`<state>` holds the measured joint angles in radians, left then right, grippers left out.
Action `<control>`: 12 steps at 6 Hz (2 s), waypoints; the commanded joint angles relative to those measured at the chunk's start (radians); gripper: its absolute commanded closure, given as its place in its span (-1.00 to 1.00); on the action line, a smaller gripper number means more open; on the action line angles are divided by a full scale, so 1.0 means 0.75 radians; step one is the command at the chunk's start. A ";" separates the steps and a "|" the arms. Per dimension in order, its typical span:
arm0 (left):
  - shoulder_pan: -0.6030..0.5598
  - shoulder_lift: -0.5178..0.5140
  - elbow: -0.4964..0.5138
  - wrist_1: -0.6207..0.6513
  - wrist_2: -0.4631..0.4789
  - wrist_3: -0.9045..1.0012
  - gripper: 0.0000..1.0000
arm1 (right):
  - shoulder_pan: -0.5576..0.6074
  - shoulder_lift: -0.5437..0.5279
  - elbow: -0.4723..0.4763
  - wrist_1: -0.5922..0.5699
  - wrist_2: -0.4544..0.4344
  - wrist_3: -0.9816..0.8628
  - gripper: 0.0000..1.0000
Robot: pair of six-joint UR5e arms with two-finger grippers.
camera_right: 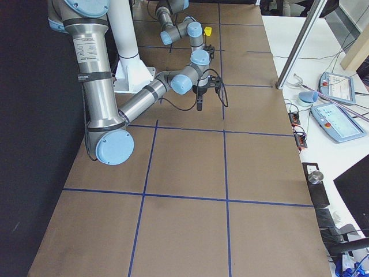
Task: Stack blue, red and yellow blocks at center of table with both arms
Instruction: 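Lower the red cube onto the blue cube and open the left gripper, then move the left gripper back toward the yellow cube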
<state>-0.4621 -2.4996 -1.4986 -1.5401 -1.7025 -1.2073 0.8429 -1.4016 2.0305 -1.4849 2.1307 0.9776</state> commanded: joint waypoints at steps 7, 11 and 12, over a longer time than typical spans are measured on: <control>-0.603 0.971 -0.630 -0.120 -0.412 0.959 -1.00 | 0.007 -0.009 0.005 0.000 0.002 -0.001 -1.00; -0.926 1.114 -0.144 -0.378 -0.837 1.185 -1.00 | 0.003 -0.009 0.007 0.000 0.002 0.001 -1.00; -0.926 1.114 -0.095 -0.451 -0.839 1.099 -1.00 | 0.003 -0.009 0.007 0.000 0.004 0.001 -1.00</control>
<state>-1.1515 -1.6652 -1.6200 -1.8297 -2.3213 -0.3362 0.8457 -1.4082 2.0350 -1.4852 2.1326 0.9783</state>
